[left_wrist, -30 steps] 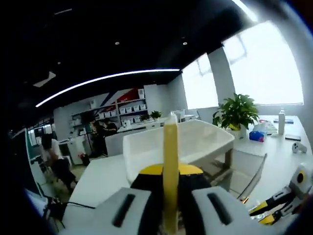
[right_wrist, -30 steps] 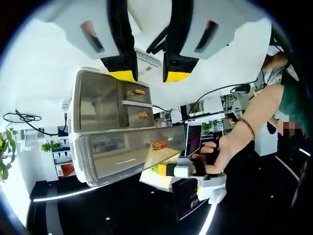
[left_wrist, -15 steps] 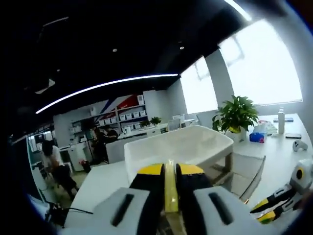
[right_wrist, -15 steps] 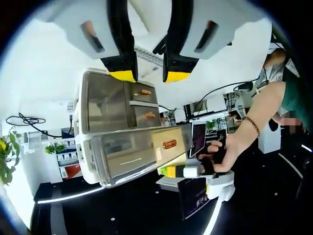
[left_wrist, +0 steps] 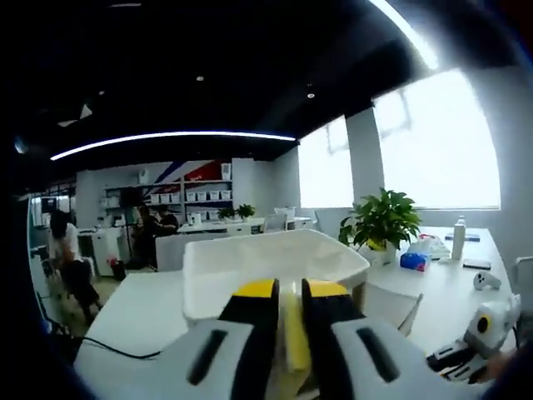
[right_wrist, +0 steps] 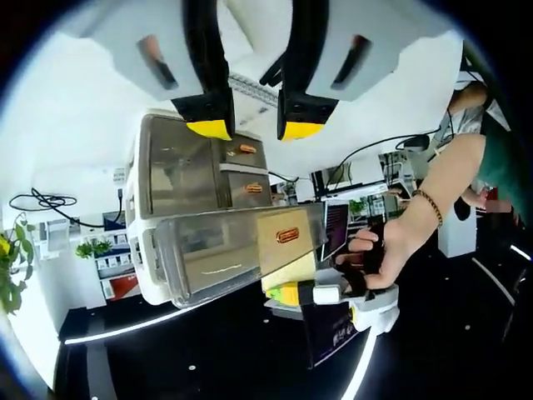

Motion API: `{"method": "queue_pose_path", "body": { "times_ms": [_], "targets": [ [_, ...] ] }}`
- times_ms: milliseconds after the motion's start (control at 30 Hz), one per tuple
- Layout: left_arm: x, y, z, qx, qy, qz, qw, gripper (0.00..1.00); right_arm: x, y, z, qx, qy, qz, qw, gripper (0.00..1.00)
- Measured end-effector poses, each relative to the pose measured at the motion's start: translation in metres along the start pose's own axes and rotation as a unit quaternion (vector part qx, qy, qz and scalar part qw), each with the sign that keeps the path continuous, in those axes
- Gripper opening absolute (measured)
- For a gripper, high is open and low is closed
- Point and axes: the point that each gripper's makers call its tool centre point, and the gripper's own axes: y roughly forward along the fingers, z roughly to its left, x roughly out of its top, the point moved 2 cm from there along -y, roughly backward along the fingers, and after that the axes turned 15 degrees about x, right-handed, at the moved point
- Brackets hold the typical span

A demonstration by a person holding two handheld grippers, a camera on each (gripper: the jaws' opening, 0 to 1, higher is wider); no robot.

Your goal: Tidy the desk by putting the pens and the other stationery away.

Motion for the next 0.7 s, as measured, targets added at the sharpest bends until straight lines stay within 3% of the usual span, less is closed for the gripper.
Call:
{"method": "queue_pose_path", "body": {
  "times_ms": [133, 167, 233, 333, 500, 567, 667, 700],
  "targets": [
    [0.006, -0.005, -0.014, -0.015, 0.009, -0.008, 0.9998, 0.13, 0.002, -0.006, -0.007, -0.016, -0.005, -0.002, 0.9999, 0.24],
    [0.008, -0.007, -0.014, -0.016, 0.014, -0.017, 0.9996, 0.13, 0.005, -0.006, -0.007, -0.013, 0.001, -0.015, 0.9998, 0.24],
    [0.02, -0.015, -0.012, -0.013, 0.036, -0.069, 0.9969, 0.1, 0.008, -0.008, -0.008, -0.013, 0.004, -0.025, 0.9996, 0.24],
    [0.02, -0.026, -0.011, -0.017, 0.042, -0.074, 0.9963, 0.11, 0.009, -0.011, -0.013, -0.025, 0.006, -0.026, 0.9993, 0.24],
    [0.016, -0.058, -0.032, -0.08, 0.05, -0.094, 0.9911, 0.1, 0.012, -0.017, -0.021, -0.037, 0.016, -0.034, 0.9986, 0.24],
    [0.01, -0.081, -0.048, -0.133, 0.039, -0.107, 0.9846, 0.1, 0.014, -0.021, -0.027, -0.042, 0.006, -0.025, 0.9988, 0.24],
    [-0.01, -0.109, -0.067, -0.197, 0.037, -0.102, 0.9744, 0.1, 0.014, -0.031, -0.042, -0.044, 0.006, -0.008, 0.999, 0.25],
    [-0.02, -0.118, -0.074, -0.219, 0.056, -0.102, 0.9687, 0.1, 0.018, -0.035, -0.05, -0.058, 0.015, -0.031, 0.9977, 0.24]
  ]
}}
